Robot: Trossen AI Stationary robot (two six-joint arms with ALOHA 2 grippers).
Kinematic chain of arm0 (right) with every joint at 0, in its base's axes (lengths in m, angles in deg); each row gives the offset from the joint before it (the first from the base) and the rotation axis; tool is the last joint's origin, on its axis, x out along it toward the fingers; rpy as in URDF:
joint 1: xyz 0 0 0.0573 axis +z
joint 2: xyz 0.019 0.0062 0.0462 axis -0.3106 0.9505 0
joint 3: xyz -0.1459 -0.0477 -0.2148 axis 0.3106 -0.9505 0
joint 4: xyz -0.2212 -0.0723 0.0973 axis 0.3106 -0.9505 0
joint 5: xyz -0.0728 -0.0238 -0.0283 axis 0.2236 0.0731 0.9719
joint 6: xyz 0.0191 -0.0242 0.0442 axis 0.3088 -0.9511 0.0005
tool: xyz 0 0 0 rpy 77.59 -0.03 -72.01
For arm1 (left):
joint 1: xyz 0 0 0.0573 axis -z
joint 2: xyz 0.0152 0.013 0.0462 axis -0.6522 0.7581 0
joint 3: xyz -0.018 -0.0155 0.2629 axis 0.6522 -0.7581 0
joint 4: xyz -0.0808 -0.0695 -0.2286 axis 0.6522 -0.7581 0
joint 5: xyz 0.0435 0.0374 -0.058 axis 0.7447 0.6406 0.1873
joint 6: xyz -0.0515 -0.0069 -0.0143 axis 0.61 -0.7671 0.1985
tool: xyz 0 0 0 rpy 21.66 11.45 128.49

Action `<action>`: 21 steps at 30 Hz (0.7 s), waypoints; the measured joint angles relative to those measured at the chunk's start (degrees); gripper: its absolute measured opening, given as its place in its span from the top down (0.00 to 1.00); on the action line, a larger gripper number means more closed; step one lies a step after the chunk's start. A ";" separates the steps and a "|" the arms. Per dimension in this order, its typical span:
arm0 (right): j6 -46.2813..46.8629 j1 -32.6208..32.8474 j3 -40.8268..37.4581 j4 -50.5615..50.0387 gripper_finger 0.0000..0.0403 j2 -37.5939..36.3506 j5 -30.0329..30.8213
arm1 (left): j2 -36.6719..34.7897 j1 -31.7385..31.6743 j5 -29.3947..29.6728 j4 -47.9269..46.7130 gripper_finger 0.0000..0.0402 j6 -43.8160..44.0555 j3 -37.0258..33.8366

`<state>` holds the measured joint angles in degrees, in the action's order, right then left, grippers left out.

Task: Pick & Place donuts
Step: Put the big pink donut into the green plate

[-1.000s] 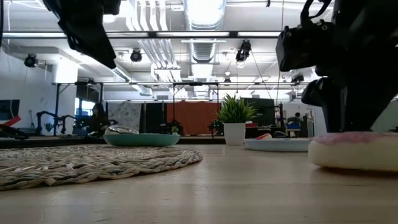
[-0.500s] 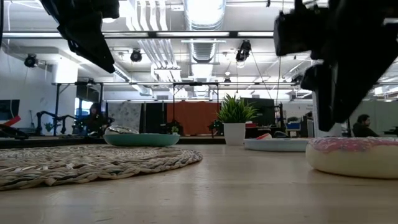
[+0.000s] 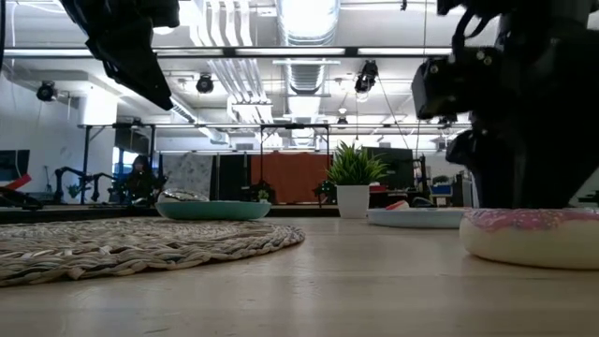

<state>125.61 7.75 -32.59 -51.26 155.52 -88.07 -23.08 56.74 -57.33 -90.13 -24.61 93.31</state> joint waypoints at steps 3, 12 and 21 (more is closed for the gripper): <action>-0.13 -0.04 1.27 -0.22 0.46 1.76 -0.52 | 0.00 0.00 0.00 -0.12 0.61 0.22 0.00; 1.92 -2.73 3.44 -1.02 0.60 1.40 -3.45 | -0.27 0.00 -0.15 -0.38 0.61 1.69 0.00; -2.68 -10.77 6.00 0.38 0.95 1.13 -7.63 | -6.07 2.31 -0.17 -2.91 0.61 4.78 0.00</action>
<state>122.92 -3.02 -26.59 -50.89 156.64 -95.70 -29.15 59.05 -57.50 -93.05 -19.83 93.31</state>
